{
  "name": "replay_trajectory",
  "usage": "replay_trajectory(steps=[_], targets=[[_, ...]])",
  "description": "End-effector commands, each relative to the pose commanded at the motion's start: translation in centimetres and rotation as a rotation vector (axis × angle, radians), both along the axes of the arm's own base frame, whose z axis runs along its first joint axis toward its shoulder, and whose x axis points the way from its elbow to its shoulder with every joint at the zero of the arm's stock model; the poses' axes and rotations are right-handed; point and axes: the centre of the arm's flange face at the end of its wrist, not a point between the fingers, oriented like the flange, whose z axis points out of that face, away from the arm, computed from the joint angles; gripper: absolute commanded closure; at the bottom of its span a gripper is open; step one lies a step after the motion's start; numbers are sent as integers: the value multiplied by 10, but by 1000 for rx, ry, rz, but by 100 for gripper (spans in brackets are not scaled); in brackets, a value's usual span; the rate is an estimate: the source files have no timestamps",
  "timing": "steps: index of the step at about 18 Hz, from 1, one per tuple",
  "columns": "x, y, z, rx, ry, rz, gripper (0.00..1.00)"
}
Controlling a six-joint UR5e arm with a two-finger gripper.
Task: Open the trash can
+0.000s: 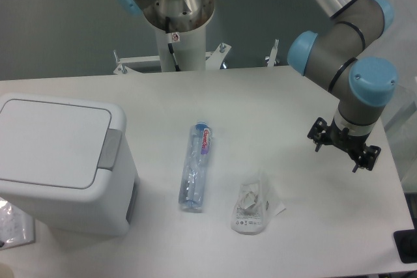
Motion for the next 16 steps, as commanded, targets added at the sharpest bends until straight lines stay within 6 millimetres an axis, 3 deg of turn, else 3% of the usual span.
replay_trajectory(steps=[8,12,16], targets=[[11,14,-1,62,-31,-12,0],[27,26,24,134,-31,79,0],[42,59,37,182,-38,228,0]])
